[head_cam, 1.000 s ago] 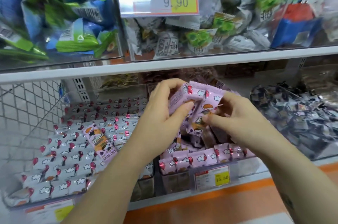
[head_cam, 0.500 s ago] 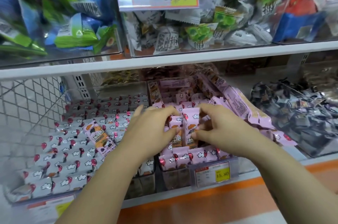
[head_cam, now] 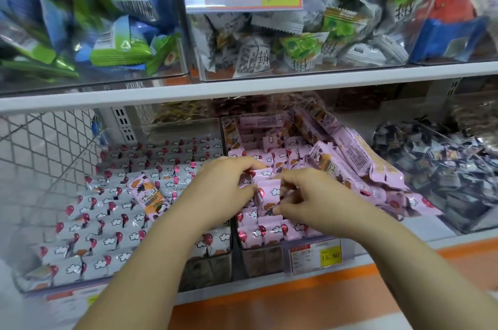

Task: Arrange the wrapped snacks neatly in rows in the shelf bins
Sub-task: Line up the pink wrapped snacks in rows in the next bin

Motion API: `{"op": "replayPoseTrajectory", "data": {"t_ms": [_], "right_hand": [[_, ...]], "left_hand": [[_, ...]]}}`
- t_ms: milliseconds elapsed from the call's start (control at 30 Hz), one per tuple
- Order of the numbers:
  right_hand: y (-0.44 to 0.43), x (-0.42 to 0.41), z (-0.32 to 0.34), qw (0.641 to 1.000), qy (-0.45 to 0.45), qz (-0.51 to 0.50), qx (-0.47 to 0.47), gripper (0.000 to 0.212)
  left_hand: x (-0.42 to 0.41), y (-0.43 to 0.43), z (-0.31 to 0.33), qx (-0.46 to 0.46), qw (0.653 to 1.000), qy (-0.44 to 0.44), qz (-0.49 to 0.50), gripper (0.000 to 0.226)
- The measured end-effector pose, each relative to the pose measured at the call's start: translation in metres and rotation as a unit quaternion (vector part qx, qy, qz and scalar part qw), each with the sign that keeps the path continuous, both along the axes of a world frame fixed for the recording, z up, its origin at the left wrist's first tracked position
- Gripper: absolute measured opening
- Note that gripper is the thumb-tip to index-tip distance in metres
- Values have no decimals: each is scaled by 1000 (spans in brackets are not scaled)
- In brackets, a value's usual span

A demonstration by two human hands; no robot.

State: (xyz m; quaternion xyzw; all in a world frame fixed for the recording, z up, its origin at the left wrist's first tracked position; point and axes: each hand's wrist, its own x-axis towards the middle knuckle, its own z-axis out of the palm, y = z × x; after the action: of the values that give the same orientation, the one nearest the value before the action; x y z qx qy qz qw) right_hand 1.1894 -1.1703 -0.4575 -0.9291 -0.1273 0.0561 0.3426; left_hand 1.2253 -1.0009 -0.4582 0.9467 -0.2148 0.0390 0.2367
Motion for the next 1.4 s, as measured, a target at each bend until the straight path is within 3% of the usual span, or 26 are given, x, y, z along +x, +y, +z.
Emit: {"op": "replayPoseTrajectory", "data": {"t_ms": [100, 200, 400, 567, 767, 867, 1000, 1133, 1233, 1400], "right_hand": [[-5, -3, 12, 999, 32, -11, 36, 20], [-5, -1, 15, 1000, 2, -28, -3, 43], [12, 11, -9, 992, 52, 9, -116, 33], [5, 10, -4, 996, 40, -13, -74, 36], [-27, -13, 28, 983, -166, -75, 13, 27], [-49, -26, 27, 955, -275, -106, 33, 20], [-76, -31, 10, 918, -363, -144, -70, 26], [-89, -32, -9, 929, -321, -123, -135, 45], [-91, -33, -14, 947, -265, -102, -152, 52], [-91, -32, -17, 955, -243, -116, -126, 43]], "left_hand": [[1, 5, 2, 25, 999, 20, -27, 40], [2, 8, 1, 48, 998, 20, -44, 39], [0, 4, -7, 183, 981, 35, -45, 40], [-1, 5, -5, 131, 991, 12, -28, 37], [-11, -10, 6, 99, 994, -27, -27, 40], [-18, -32, 4, 165, 986, 10, -36, 51], [-13, -48, -5, 321, 946, 41, -14, 59], [-11, -53, -2, 424, 903, 65, -8, 56], [-15, -54, 0, 451, 891, 51, -10, 53], [-25, -53, -6, 459, 888, 32, 11, 54]]}}
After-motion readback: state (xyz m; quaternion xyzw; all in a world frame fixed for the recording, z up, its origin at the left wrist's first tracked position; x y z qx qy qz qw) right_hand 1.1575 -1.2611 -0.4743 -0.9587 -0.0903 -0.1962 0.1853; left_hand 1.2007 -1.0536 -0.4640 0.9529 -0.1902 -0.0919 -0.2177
